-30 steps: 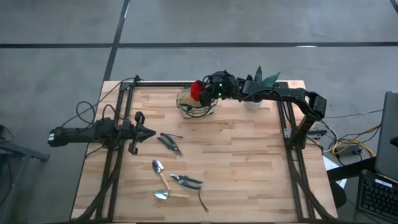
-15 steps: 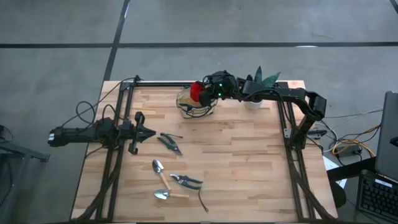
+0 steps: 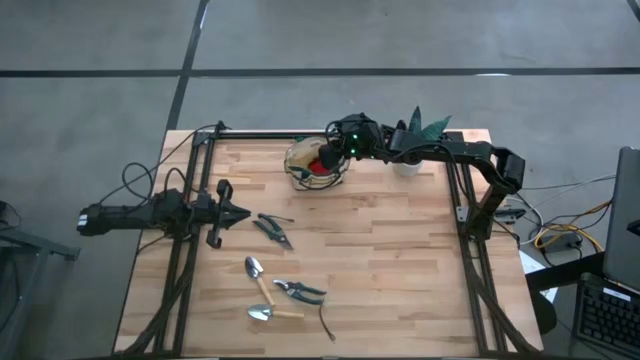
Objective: Pick & Place Garden tools in Gardening bag
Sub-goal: Put the top pruner into the left bag pocket
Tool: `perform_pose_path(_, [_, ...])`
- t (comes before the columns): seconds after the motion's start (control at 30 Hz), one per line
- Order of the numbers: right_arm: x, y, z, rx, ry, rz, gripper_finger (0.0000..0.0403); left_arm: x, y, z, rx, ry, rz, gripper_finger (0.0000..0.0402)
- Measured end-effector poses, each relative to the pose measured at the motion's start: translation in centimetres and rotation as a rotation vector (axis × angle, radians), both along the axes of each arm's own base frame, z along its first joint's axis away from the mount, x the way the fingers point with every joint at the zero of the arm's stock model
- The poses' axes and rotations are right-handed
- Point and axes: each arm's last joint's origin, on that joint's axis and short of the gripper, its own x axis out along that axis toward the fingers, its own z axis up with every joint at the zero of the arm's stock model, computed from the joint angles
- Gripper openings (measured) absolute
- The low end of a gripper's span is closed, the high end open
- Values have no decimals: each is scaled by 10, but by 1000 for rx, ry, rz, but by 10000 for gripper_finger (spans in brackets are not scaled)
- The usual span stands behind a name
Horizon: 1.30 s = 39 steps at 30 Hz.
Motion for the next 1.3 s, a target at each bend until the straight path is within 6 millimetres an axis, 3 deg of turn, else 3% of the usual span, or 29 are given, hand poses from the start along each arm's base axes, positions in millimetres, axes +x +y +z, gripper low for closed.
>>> perform_pose_path(0.3, [-1, 5, 5, 25, -25, 56, 174, 0, 0, 0, 0, 0, 0, 30])
perform_pose_path(0.43, [3, 19, 8, 23, -33, 147, 178, 0, 0, 0, 0, 0, 0, 30])
perform_pose_path(0.77, [18, 87, 7, 15, -6, 440, 178, 0, 0, 0, 0, 0, 0, 30])
perform_pose_path(1.03, [18, 149, 1, 25, 71, 636, 173, 0, 0, 0, 0, 0, 0, 30])
perform_pose_path(1.3, [14, 196, -21, 67, 186, 732, 160, 0, 0, 0, 0, -1, 0, 30])
